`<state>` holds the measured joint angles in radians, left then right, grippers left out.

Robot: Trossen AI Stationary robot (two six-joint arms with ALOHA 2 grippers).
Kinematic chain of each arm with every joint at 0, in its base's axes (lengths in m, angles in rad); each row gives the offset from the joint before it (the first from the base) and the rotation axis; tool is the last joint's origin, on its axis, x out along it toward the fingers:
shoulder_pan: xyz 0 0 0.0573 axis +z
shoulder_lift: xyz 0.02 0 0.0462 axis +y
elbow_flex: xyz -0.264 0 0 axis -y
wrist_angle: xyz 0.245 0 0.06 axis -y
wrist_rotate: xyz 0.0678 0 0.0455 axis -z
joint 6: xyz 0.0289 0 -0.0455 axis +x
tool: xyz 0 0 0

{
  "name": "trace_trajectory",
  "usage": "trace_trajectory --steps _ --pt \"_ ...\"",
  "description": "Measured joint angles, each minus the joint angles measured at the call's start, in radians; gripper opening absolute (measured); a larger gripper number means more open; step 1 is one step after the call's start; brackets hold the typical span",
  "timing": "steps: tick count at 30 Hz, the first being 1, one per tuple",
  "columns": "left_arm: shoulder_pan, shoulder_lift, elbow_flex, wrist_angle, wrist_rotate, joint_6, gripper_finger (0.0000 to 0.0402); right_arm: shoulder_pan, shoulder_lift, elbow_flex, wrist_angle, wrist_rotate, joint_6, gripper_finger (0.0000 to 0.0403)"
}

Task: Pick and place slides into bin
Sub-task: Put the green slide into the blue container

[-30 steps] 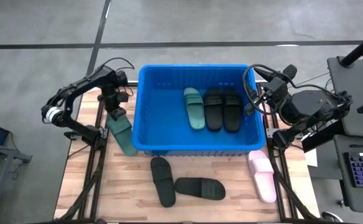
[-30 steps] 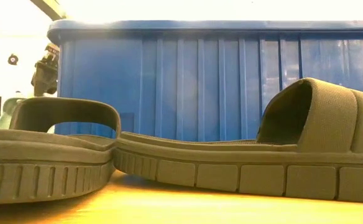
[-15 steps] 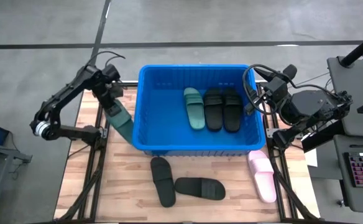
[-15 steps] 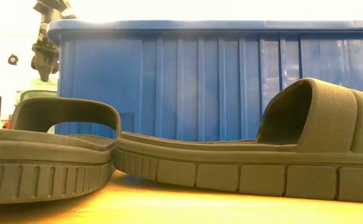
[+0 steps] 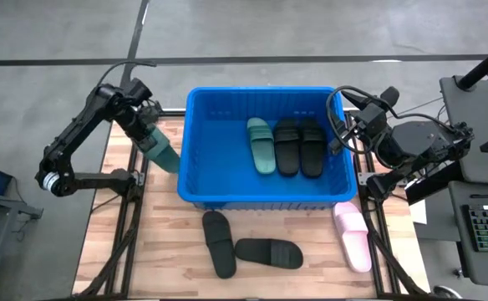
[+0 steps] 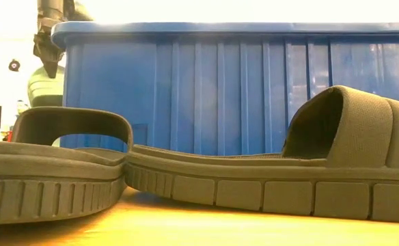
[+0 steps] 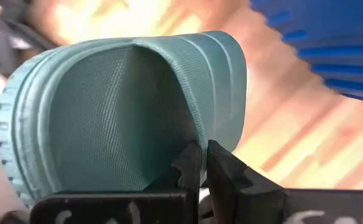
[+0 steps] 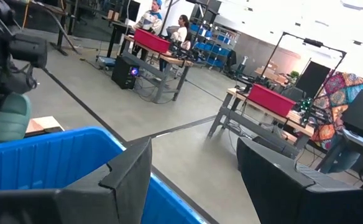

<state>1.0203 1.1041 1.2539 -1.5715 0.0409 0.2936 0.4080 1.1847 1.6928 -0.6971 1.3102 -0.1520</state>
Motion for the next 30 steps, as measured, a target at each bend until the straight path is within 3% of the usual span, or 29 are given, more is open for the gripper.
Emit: trace_trajectory --steps 12,30 --pt "0.001 -0.049 0.165 -0.001 -0.180 0.000 0.0000 0.000 0.000 0.000 0.000 0.000 0.021 0.0226" --pt "0.001 -0.062 0.590 0.013 -0.207 0.031 0.0000 0.000 0.001 0.000 0.000 0.000 0.021 0.0226"
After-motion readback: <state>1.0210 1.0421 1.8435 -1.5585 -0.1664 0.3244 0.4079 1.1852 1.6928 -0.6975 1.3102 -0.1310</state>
